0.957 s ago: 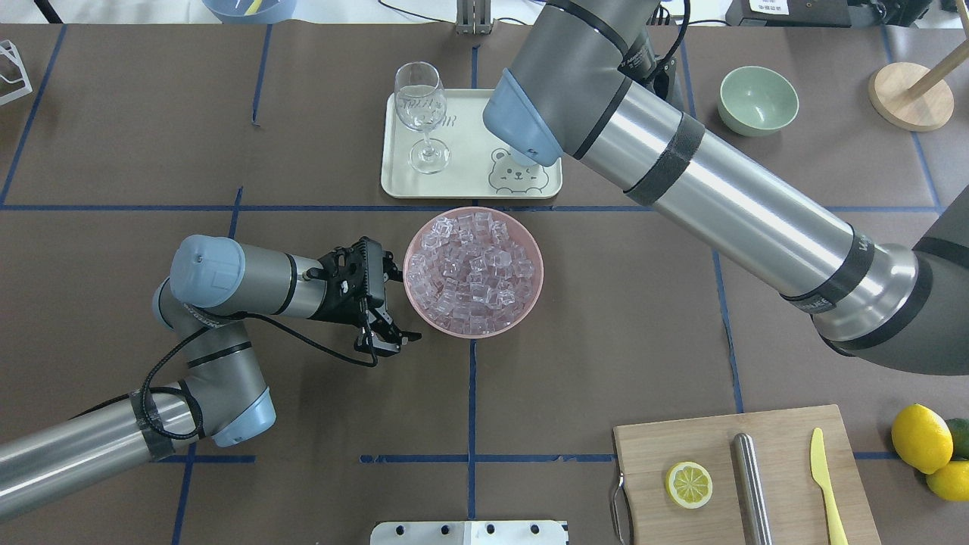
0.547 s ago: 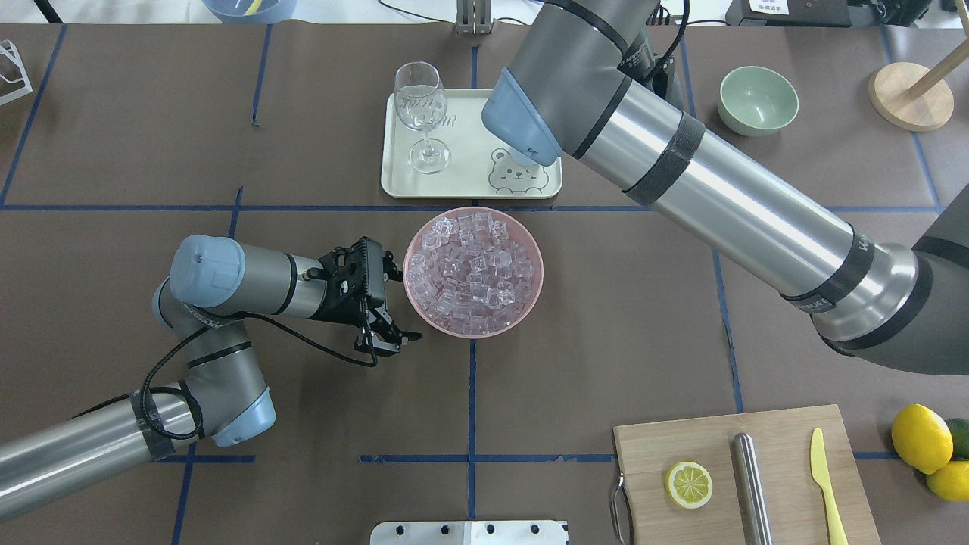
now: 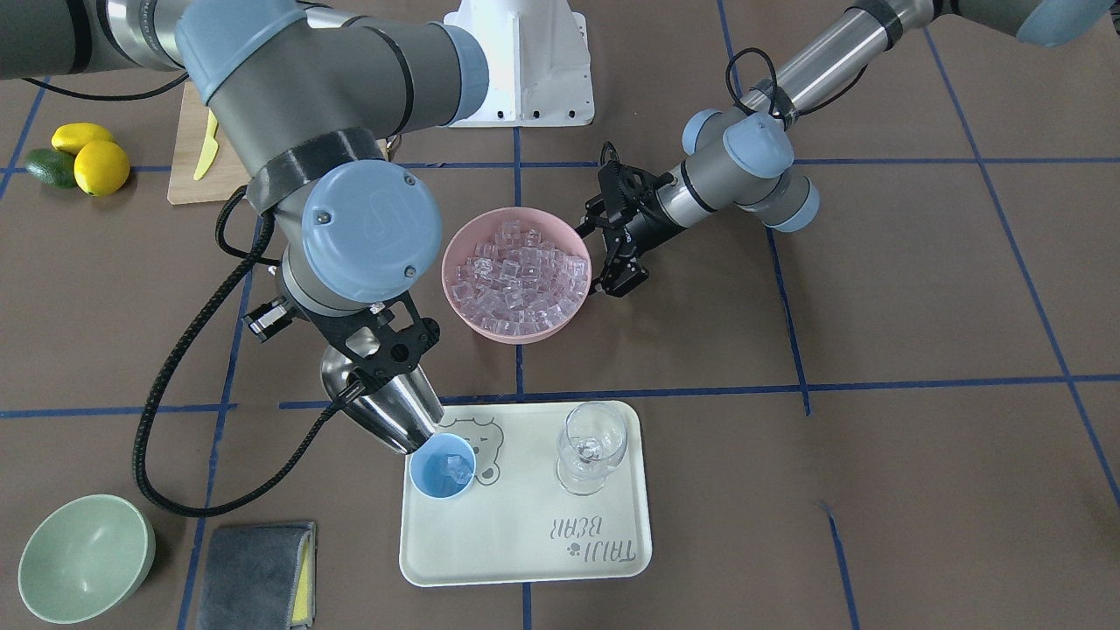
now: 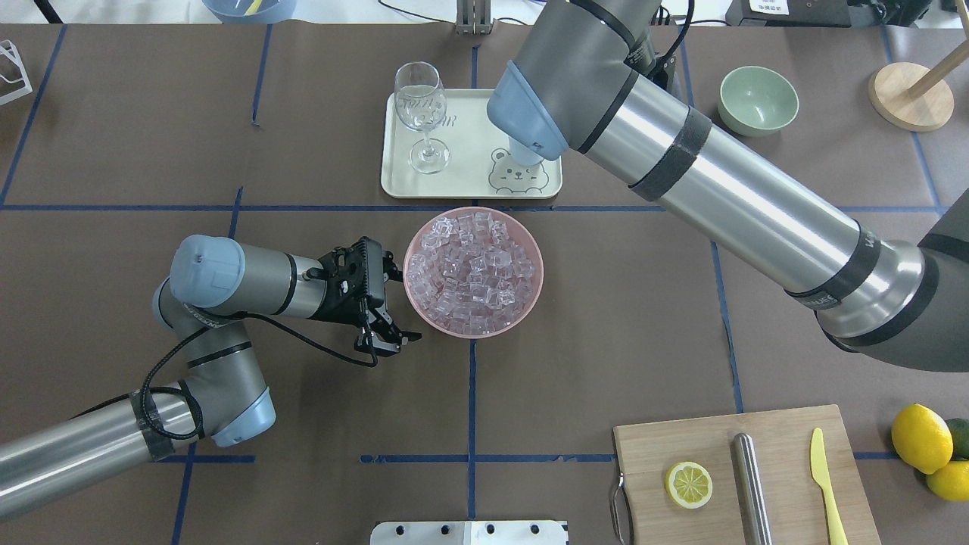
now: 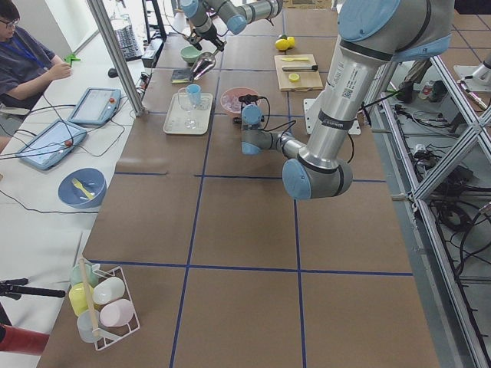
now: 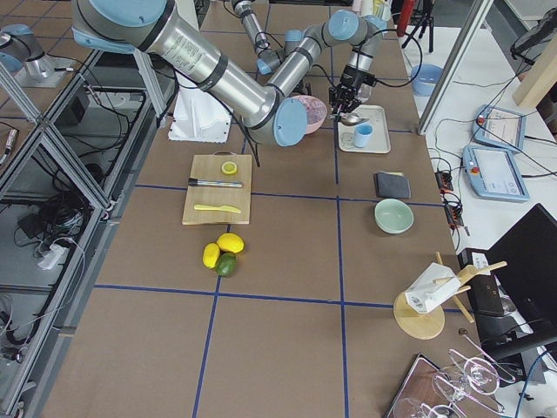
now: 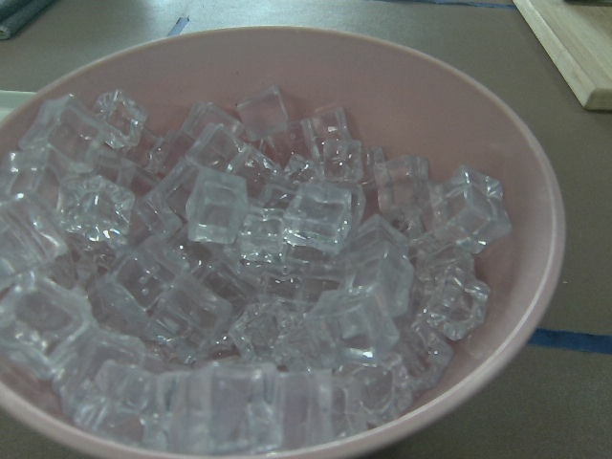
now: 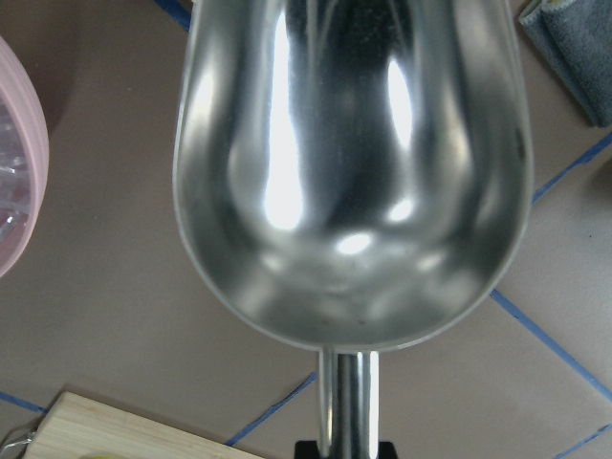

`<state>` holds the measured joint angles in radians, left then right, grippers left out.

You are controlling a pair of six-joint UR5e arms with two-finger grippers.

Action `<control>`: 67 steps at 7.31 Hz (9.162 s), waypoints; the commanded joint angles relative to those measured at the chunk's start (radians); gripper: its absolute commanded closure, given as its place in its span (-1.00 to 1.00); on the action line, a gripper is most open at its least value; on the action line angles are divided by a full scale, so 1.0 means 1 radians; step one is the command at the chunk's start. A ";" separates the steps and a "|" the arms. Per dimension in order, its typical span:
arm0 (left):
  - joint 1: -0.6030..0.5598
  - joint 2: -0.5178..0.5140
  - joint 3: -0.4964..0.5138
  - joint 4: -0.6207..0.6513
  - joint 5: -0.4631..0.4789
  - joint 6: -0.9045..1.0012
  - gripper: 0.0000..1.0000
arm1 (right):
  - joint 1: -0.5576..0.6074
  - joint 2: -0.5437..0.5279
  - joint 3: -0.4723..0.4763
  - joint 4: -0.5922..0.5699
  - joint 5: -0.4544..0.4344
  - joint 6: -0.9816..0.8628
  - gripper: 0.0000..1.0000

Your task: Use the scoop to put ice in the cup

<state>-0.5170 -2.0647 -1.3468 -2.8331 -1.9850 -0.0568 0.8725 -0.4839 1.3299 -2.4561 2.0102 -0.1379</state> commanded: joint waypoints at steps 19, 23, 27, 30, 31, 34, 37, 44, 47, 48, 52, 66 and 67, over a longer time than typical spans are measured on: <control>0.000 0.009 0.000 0.000 0.000 0.002 -1.00 | -0.139 -1.073 0.600 1.010 0.237 1.124 1.00; 0.000 0.009 0.000 0.000 0.000 0.002 -1.00 | -0.156 -1.067 0.586 1.011 0.237 1.123 1.00; 0.000 0.009 0.000 0.000 0.000 0.002 -1.00 | -0.162 -1.064 0.583 1.011 0.239 1.115 1.00; 0.000 0.009 0.000 0.000 0.000 0.002 -1.00 | -0.162 -1.065 0.577 1.011 0.225 1.123 1.00; 0.000 0.009 0.000 0.000 0.000 0.002 -1.00 | -0.162 -1.065 0.575 1.011 0.220 1.126 1.00; 0.000 0.009 0.000 0.000 0.000 0.002 -1.00 | -0.162 -1.064 0.575 1.011 0.220 1.126 0.53; 0.000 0.009 0.000 0.000 0.000 0.002 -1.00 | -0.165 -1.049 0.586 1.013 0.173 1.170 -1.00; -0.095 0.026 -0.014 0.004 -0.003 -0.003 -1.00 | 0.155 -1.016 0.555 0.996 0.185 0.670 -1.00; -0.246 0.113 -0.031 0.032 -0.005 0.011 -1.00 | 0.382 -1.122 0.517 0.994 0.240 0.314 -1.00; -0.311 0.133 -0.034 0.079 -0.015 0.064 -1.00 | 0.464 -1.156 0.490 0.993 0.268 0.184 -1.00; -0.674 0.147 -0.055 0.601 -0.374 0.267 -1.00 | 0.648 -1.294 0.471 0.993 0.347 0.064 -1.00; -1.126 0.413 -0.222 1.279 -0.328 0.267 -1.00 | 0.648 -1.282 0.465 1.008 0.340 0.170 -1.00; -1.126 0.420 -0.215 1.273 -0.401 0.227 -1.00 | 0.648 -1.286 0.463 1.007 0.338 0.170 -1.00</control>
<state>-1.6431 -1.6488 -1.5573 -1.5585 -2.3279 0.2047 1.5201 -1.7662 1.7943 -1.4500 2.3498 0.0329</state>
